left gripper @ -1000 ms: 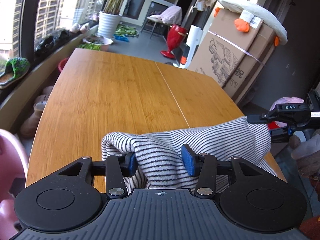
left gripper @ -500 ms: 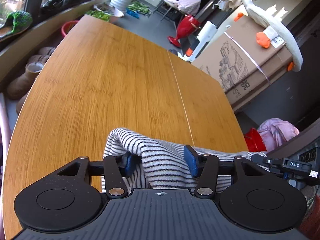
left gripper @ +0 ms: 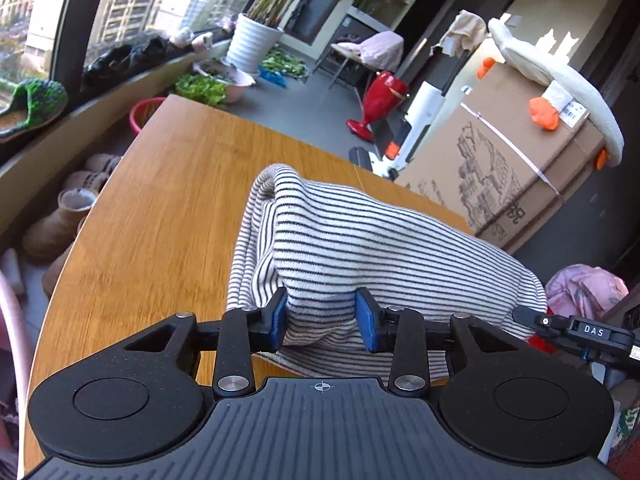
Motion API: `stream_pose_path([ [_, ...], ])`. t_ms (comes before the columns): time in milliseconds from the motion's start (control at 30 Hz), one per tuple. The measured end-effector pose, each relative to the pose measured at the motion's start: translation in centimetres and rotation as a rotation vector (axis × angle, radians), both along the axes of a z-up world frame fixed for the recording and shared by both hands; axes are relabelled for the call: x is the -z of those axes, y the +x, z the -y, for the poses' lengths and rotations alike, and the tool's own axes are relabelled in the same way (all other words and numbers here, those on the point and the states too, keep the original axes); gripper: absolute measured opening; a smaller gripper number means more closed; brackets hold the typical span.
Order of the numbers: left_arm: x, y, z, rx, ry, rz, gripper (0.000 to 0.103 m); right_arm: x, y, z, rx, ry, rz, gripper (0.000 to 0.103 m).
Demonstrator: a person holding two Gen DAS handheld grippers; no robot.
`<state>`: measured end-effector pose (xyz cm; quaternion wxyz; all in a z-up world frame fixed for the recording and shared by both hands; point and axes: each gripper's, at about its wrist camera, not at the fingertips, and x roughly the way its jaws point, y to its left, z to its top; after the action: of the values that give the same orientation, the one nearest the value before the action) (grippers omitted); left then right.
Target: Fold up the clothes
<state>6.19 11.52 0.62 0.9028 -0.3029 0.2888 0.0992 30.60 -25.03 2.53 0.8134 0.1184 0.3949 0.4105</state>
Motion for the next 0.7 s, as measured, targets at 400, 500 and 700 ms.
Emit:
stream_pose_path([
  [400,-7.0,1.0,6.6,-0.018,0.356,0.231,0.078,1.1,-1.8,1.5,0.027,-0.011,0.028,0.025],
  [500,-4.4,4.6,7.6,-0.001,0.393,0.111,0.076,1.0,-2.5,1.9,0.033,-0.028,0.046,0.029],
  [700,-0.3,3.3,10.1,0.02,0.443,0.034,0.082,-1.9,-6.1,2.9,0.045,-0.124,0.295,0.052],
])
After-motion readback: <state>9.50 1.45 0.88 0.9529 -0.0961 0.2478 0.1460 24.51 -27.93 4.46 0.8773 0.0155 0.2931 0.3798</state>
